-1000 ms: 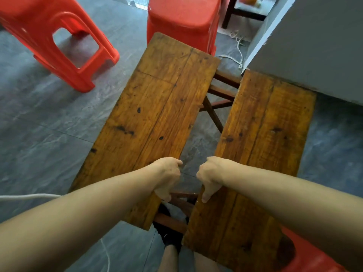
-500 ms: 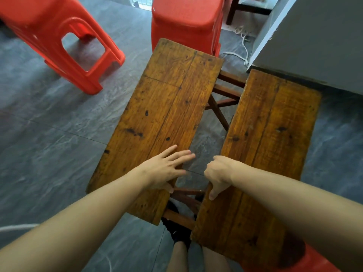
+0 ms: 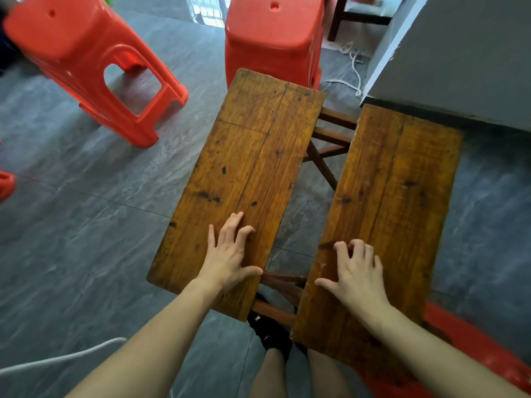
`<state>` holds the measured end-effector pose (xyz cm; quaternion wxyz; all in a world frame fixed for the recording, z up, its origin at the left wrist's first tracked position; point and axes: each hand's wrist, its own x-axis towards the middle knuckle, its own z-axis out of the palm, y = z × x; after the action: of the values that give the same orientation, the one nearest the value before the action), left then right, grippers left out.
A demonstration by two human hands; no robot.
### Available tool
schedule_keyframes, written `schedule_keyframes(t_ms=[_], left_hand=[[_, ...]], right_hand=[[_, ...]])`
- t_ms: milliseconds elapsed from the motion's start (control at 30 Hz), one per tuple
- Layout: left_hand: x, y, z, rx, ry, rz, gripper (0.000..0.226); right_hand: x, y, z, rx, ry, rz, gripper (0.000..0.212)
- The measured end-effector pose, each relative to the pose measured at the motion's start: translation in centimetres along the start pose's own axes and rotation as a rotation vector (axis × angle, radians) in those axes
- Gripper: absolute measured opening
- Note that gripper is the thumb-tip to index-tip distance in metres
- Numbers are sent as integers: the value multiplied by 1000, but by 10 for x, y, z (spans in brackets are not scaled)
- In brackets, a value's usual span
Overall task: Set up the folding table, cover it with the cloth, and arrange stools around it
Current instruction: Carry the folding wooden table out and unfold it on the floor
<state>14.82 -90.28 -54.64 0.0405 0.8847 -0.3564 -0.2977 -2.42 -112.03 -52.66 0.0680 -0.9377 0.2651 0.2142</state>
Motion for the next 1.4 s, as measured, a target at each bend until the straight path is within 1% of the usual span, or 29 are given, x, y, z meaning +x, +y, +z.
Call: schedule_keyframes(t_ms=[67,100,200,300,400,467,500,533,600,633,667,700,767,800,867,933,1067,1167,1300,1400], left_hand=[[-3,0,5,6,18,-5,82],[-5,-2,8,17,22,15,75],[-11,-10,19,24,74,101,55],[-13,-17,25,18,81,122,49],[-13,-18,28,51,97,137,46],[-16,-17,31,73,92,151,44],[-18,-16,33,73,84,154,44],[-20,-16,35,70,74,156,44],[-24,-16,40,85,18,159,47],[-26,-17,42,110,-32,165,51],[-28,-21,45,148,-95,172,58],[-31,-26,48,188,-172,172,66],[-40,-42,56,253,-316,141,83],[-47,-52,61,277,-350,128,88],[-58,-65,71,291,-346,134,92],[-62,-63,78,252,-330,124,94],[-56,-40,90,172,-306,12,115],[-56,-37,103,166,-284,-19,125],[-59,-41,112,188,-238,-15,128],[-61,-43,114,196,-185,-2,126]], right_hand=[[-8,-3,7,37,23,7,73],[-11,-5,11,52,34,16,68],[-17,-12,20,127,63,65,61],[-27,-17,29,201,115,94,56],[-36,-27,36,225,173,114,45],[-42,-32,38,239,187,101,47],[-45,-33,39,254,150,73,56],[-48,-32,40,262,74,32,70],[-55,-27,45,209,-151,-71,107],[-59,-25,49,154,-259,-120,121],[-63,-25,54,105,-340,-156,129],[-68,-25,61,78,-402,-174,133],[-79,-27,79,61,-503,-154,133],[-85,-30,88,59,-517,-138,132],[-97,-34,105,70,-458,-120,129],[-102,-39,114,72,-392,-103,125],[-96,-55,123,44,-269,-73,114],[-90,-66,128,18,-215,-14,108],[-87,-76,138,-25,-165,8,117],[-82,-79,143,-57,-168,14,118]])
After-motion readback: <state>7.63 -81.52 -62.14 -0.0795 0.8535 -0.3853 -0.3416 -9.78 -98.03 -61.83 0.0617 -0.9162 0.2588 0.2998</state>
